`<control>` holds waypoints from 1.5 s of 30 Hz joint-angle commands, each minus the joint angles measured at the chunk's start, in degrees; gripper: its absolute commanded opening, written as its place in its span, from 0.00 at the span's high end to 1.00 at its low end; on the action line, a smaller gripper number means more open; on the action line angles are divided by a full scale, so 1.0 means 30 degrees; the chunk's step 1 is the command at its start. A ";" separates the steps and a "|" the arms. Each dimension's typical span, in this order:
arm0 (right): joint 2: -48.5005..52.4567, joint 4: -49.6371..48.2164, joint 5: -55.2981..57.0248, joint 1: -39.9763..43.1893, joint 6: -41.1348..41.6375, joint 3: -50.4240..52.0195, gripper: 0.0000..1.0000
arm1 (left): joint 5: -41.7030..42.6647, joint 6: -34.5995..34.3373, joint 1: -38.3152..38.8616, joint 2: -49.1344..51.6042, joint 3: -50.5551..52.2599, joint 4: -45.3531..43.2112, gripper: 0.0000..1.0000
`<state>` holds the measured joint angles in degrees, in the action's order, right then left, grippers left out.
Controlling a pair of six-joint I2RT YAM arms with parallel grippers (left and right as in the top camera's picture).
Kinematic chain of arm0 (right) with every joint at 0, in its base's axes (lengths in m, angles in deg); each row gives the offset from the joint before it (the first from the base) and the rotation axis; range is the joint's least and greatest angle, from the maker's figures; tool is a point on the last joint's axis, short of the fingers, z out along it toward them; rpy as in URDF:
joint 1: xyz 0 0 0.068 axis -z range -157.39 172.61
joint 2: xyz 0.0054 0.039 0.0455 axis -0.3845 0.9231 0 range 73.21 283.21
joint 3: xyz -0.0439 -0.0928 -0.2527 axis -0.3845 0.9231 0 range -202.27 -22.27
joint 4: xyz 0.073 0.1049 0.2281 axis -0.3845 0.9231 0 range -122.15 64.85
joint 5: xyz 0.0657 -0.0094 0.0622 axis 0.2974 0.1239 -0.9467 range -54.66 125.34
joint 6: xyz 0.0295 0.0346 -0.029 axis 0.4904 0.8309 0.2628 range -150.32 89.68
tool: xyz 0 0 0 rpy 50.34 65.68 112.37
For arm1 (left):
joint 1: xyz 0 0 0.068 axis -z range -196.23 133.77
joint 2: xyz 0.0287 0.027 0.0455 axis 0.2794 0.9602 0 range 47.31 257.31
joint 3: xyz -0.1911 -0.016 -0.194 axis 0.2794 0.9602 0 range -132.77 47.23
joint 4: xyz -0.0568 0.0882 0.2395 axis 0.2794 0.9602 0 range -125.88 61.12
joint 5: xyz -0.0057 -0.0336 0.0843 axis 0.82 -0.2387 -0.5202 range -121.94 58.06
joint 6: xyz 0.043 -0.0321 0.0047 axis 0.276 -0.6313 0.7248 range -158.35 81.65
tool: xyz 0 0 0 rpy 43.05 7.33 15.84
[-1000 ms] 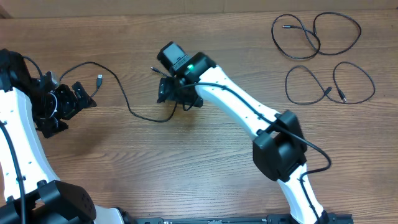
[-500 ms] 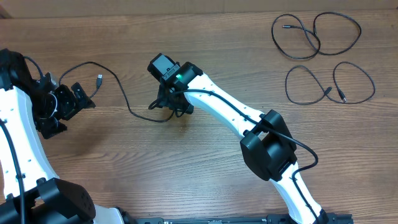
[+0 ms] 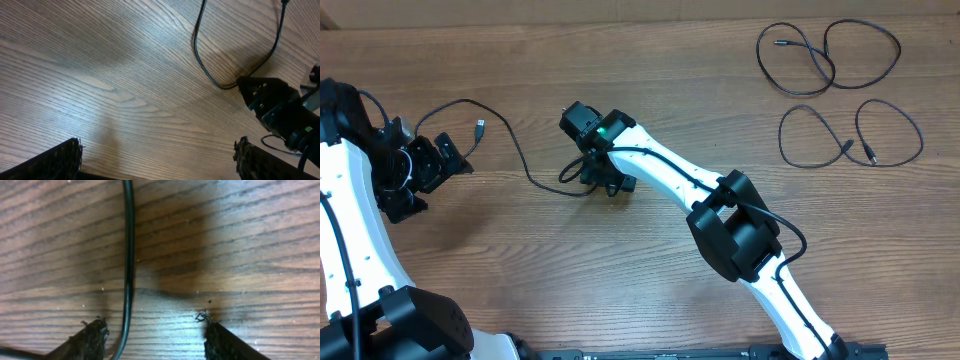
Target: Untangle cables
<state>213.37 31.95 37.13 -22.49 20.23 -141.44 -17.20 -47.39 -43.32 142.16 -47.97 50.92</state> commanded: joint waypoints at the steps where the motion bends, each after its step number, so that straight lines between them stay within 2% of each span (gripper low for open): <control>1: 0.0350 -0.0022 0.0335 -0.0087 0.0160 -0.0007 0.48 | -0.0109 -0.0219 0.0036 0.0131 -0.0175 0.0044 0.00; 3: 0.0350 0.0138 0.0707 -0.0087 0.0233 -0.0007 0.60 | -0.0109 -0.0219 0.0036 0.0131 -0.0175 0.0044 0.00; 4: 0.0350 0.0364 0.1129 -0.0087 0.0546 -0.0007 0.62 | -0.0109 -0.0219 0.0036 0.0131 -0.0175 0.0044 0.00; 13: 0.0342 0.1647 0.2149 -0.0036 0.0809 -0.0015 0.67 | -0.0109 -0.0211 0.0036 0.0131 -0.0175 0.0044 0.00; 20: 0.0342 0.4393 0.3920 0.0627 0.0801 -0.0015 0.66 | -0.0102 -0.0211 0.0036 0.0131 -0.0175 0.0066 0.01; 26: 0.0291 0.6411 0.3971 0.1894 0.0991 -0.0022 0.85 | -0.0102 -0.0197 0.0044 0.0131 -0.0175 0.0131 0.00; 37: -0.2419 0.9632 0.5690 0.3271 0.1115 -0.0022 0.85 | -0.0095 -0.0109 0.0044 0.0131 -0.0153 0.0124 0.00; 40: -0.3752 1.0047 0.5894 0.3738 0.0911 -0.0022 0.90 | -0.0102 -0.0102 0.0138 0.0131 -0.0044 0.0058 0.01; 42: -0.4532 0.9763 0.5515 0.3993 -0.0044 -0.0022 0.88 | -0.0102 -0.0102 0.0233 0.0131 0.0117 -0.0102 0.01; 45: -0.5195 0.8211 0.2543 0.4175 -0.3308 -0.0022 0.62 | -0.0102 -0.0117 0.0386 0.0131 0.0350 -0.0335 0.00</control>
<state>201.85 58.92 50.92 -10.80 18.96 -141.27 -17.24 -47.39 -42.90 142.16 -47.79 50.27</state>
